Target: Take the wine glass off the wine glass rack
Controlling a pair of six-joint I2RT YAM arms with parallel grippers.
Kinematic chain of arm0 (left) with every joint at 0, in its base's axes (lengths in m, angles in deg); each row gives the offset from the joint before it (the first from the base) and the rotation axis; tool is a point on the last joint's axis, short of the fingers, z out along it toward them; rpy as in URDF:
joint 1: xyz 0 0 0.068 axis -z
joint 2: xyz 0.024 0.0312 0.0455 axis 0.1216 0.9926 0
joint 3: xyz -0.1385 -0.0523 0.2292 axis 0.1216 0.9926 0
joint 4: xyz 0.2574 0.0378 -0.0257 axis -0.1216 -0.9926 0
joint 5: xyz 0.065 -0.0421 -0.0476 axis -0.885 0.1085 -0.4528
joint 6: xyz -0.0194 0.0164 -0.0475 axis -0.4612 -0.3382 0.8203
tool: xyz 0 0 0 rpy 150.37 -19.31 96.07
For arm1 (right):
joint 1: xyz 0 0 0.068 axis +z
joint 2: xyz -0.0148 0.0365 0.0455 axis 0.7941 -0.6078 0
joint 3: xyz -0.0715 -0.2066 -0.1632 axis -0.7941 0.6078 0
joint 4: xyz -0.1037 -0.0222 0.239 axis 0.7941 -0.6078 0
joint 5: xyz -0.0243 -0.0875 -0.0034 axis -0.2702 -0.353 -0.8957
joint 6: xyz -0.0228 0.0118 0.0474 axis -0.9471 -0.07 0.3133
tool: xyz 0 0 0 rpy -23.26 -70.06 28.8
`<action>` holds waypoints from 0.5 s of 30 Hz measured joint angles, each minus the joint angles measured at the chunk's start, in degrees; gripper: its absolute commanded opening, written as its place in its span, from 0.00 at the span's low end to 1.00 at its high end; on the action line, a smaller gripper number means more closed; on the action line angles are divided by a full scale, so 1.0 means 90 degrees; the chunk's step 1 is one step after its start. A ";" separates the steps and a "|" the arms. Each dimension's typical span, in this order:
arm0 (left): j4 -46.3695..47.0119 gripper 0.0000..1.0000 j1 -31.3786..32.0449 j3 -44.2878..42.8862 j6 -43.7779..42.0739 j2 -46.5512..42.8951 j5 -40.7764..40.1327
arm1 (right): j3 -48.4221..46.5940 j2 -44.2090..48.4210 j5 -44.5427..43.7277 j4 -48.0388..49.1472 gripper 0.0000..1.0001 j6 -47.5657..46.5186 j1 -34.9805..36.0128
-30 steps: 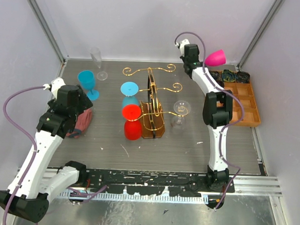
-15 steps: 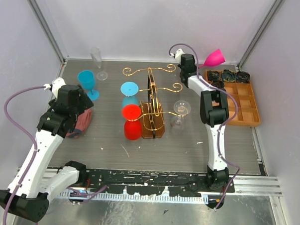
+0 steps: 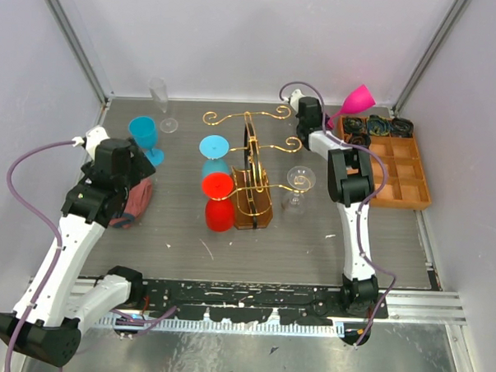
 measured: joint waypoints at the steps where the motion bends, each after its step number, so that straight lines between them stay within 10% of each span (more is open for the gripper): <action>1: 0.0032 0.98 0.0000 0.0000 0.0002 0.0000 0.0017 | 0.0000 -0.0024 -0.0017 0.0041 0.01 -0.0027 -0.0007; 15: 0.0296 0.98 0.0000 0.0002 0.0005 0.0012 0.0061 | 0.0070 -0.0219 -0.0153 0.0481 0.01 -0.0328 -0.0007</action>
